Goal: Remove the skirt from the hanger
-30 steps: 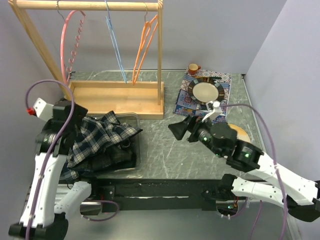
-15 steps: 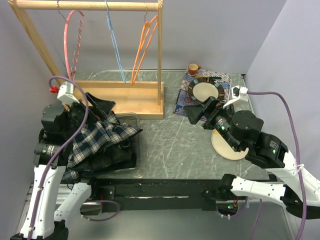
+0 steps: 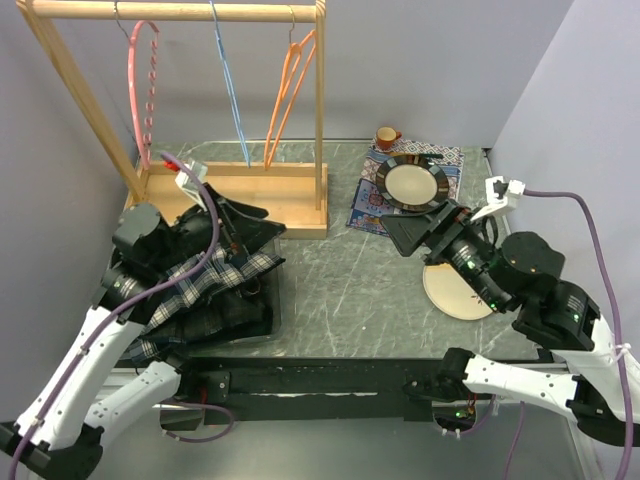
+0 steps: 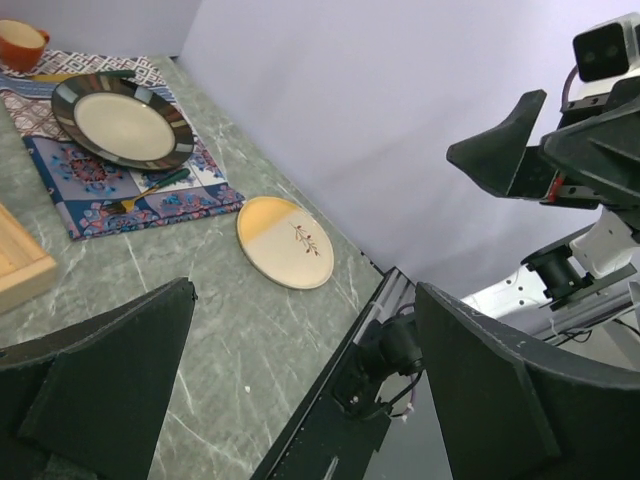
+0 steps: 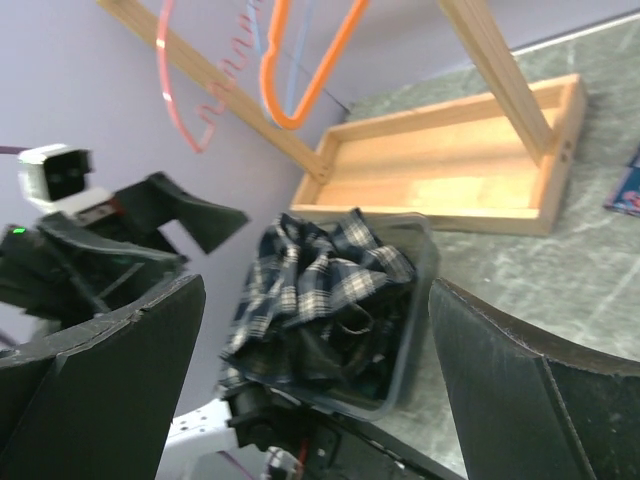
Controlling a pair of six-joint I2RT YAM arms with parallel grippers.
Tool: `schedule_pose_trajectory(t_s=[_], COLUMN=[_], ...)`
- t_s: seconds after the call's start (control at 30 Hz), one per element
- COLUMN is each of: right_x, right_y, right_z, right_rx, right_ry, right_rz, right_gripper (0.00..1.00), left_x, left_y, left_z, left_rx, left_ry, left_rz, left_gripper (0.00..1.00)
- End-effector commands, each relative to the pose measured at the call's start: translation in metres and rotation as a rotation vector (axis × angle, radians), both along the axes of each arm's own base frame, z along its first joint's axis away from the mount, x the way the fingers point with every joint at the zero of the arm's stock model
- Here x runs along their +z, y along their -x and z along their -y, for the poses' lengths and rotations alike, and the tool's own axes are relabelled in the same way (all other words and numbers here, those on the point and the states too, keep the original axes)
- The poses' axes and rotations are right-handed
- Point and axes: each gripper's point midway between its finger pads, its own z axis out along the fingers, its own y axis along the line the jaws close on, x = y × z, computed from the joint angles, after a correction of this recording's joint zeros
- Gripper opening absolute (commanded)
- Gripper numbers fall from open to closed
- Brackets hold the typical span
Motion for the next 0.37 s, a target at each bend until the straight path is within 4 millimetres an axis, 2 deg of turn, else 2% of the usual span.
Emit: schedule_pose_trajectory(t_s=[0.0,0.13,0.33], right_x=[0.0185,0.0239,0.0155], right_y=[0.0029,0.0060,0.0026], right_z=[0.0007,0.0076,0.0059], right_rx=[0.014,0.011,-0.003], right_ry=[-0.064,-0.088,-0.063], right_rz=[0.040,0.075,0.041], right_gripper=[1.00,1.00,1.00], left_x=[0.0307,0.0337,0.0352], left_y=[-0.0014,-0.0023,-0.0010], left_z=[0.0034,0.0024,0.0025], left_rx=[0.023,0.036,0.034], left_ry=[0.019,0.024,0.037], left_rz=[0.116,0.137,0.143], left_gripper=[0.97,0.97,0.97])
